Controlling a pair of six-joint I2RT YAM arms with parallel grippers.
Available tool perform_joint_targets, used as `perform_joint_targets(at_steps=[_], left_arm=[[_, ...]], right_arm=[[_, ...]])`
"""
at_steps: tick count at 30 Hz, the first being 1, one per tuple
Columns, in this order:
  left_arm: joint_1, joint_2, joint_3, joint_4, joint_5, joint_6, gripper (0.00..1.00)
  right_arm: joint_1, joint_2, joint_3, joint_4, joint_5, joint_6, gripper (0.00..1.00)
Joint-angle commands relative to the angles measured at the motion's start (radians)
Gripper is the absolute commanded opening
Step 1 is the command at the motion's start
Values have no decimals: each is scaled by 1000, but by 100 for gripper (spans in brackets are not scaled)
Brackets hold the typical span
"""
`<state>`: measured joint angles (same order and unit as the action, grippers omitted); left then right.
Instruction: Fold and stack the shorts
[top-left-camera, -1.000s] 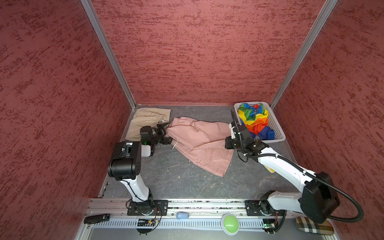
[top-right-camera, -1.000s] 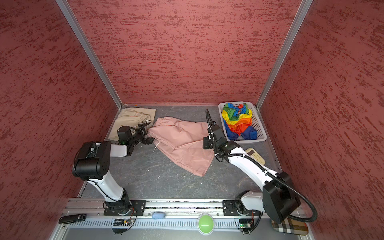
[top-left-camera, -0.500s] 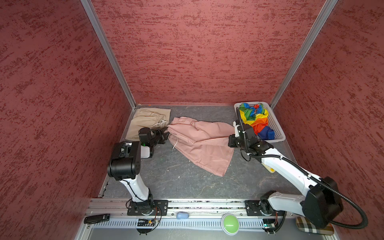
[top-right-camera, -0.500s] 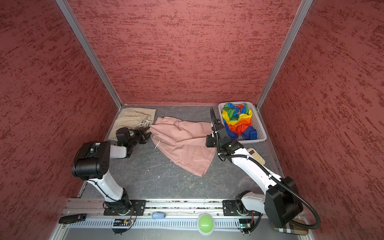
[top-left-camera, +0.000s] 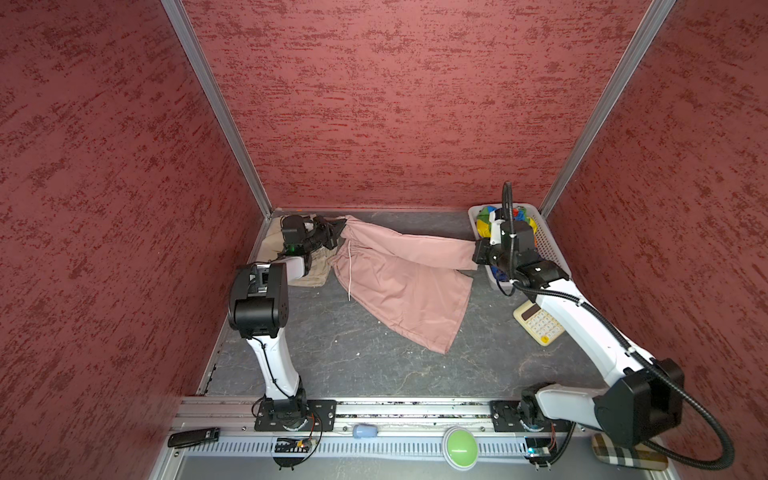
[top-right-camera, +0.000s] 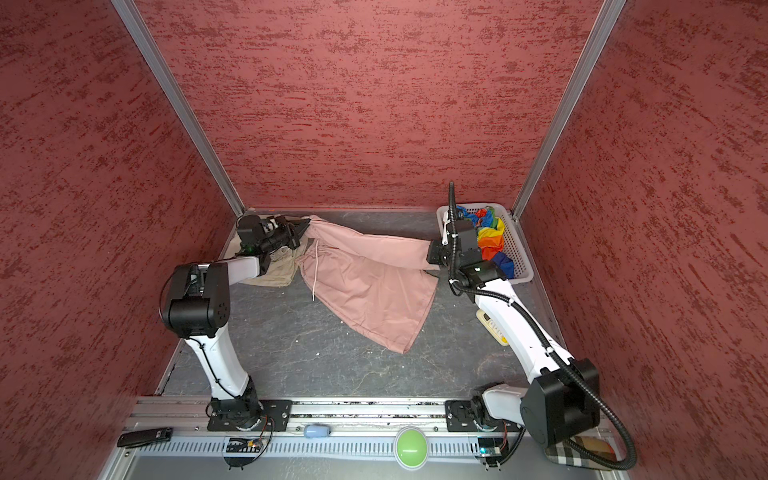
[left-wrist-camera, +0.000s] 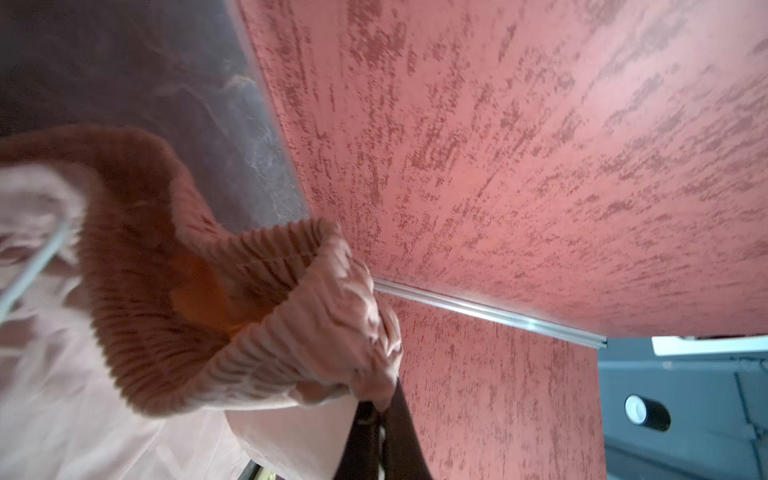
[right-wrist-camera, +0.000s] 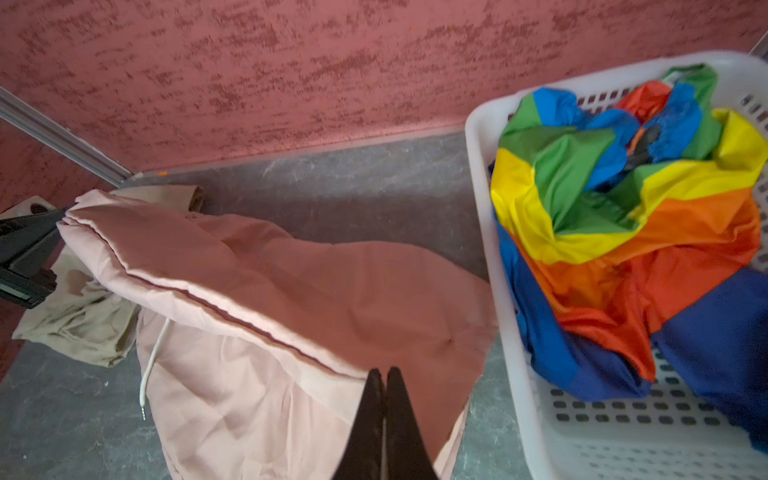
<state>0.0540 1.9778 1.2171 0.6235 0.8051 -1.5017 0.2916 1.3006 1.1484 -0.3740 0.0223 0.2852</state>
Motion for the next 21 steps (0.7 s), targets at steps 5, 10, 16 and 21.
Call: perform_joint_targets(at_steps=[5,10,16,21], left_arm=[[-22,78,316,-413,83,502,0],[2,108,305,-494,108,570,0],[29,74,119,-466,86,545,0],[60,26,16,-534,57,587,0]], right_arm=[[-8,-2,81,-52,-85,-37,0],[57,-100,-129,-25,-152,40,0],[179,-151,-370,49,-123,170,0],[252,-177,-493,100,-125,256,0]])
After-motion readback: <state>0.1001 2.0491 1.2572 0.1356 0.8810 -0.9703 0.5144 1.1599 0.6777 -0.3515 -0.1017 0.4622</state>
